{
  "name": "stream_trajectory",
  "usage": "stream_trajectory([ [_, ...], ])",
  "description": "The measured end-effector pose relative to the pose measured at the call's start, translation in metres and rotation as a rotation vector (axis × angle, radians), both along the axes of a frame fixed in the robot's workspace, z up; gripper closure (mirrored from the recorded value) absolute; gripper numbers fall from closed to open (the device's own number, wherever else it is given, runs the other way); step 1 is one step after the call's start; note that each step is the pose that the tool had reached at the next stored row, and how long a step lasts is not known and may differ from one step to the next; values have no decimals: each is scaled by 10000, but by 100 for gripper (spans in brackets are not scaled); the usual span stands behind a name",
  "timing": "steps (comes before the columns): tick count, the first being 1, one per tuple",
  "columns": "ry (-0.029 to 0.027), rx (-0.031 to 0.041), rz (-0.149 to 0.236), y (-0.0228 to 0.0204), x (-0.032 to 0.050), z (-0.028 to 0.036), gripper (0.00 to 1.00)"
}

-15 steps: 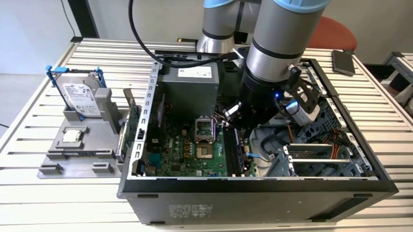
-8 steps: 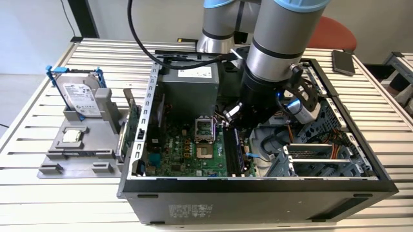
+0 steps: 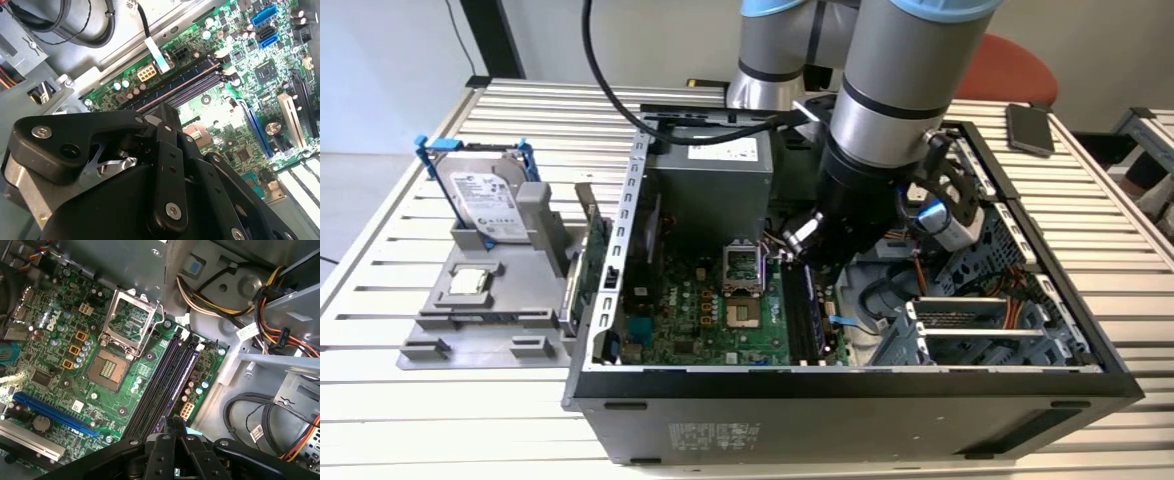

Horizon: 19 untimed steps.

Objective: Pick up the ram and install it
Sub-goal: 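Press down the ram until it locks into place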

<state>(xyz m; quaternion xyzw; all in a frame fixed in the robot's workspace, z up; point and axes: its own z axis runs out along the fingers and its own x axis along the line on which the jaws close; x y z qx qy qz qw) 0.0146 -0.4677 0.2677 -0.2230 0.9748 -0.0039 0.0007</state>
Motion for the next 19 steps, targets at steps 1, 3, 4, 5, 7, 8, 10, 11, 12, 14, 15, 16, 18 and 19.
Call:
stream_trajectory([
  [1, 0, 0, 64, 0, 0, 1, 100],
  [3, -1, 1, 180, 0, 0, 1, 100],
  [4, -1, 1, 236, 0, 0, 1, 100],
  [5, 0, 0, 290, 0, 0, 2, 100],
  [7, 0, 1, 393, 0, 0, 2, 100],
  [8, -1, 1, 440, 0, 0, 2, 100],
  [10, 0, 1, 533, 0, 0, 2, 100],
  [11, -1, 1, 584, 0, 0, 2, 100],
  [12, 0, 0, 644, 0, 0, 3, 100],
  [14, 0, 1, 761, 0, 0, 2, 100],
  [15, -1, 1, 820, 0, 0, 3, 100],
  [16, 0, 0, 876, 0, 0, 3, 100],
  [18, -1, 1, 997, 0, 0, 3, 100],
  [19, -1, 1, 1058, 0, 0, 3, 100],
])
